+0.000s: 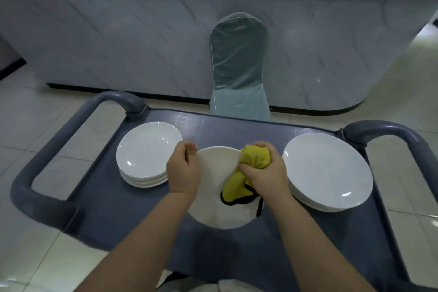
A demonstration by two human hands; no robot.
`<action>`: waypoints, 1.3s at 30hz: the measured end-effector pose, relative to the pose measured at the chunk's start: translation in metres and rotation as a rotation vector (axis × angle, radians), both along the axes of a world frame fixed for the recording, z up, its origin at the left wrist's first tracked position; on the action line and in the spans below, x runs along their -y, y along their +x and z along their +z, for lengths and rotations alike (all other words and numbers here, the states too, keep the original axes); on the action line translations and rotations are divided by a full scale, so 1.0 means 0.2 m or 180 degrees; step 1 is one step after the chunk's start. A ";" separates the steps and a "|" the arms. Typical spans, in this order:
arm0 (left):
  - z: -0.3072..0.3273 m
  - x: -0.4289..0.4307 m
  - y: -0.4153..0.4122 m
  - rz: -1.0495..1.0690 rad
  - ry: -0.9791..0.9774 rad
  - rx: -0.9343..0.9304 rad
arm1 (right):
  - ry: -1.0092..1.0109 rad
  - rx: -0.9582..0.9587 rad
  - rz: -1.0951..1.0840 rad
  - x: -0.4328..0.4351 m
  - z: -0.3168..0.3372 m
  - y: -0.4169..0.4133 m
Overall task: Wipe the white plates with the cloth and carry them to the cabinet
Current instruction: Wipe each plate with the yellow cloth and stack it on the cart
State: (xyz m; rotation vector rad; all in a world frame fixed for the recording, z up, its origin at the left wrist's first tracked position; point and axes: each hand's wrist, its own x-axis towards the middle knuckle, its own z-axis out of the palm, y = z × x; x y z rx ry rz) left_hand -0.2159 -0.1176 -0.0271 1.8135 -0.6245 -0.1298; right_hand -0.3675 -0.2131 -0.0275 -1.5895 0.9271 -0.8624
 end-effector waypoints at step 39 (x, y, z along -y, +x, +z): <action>0.24 0.15 0.24 -0.2099 0.0437 0.2527 | -0.1037 -0.0564 0.0594 0.06 0.33 0.16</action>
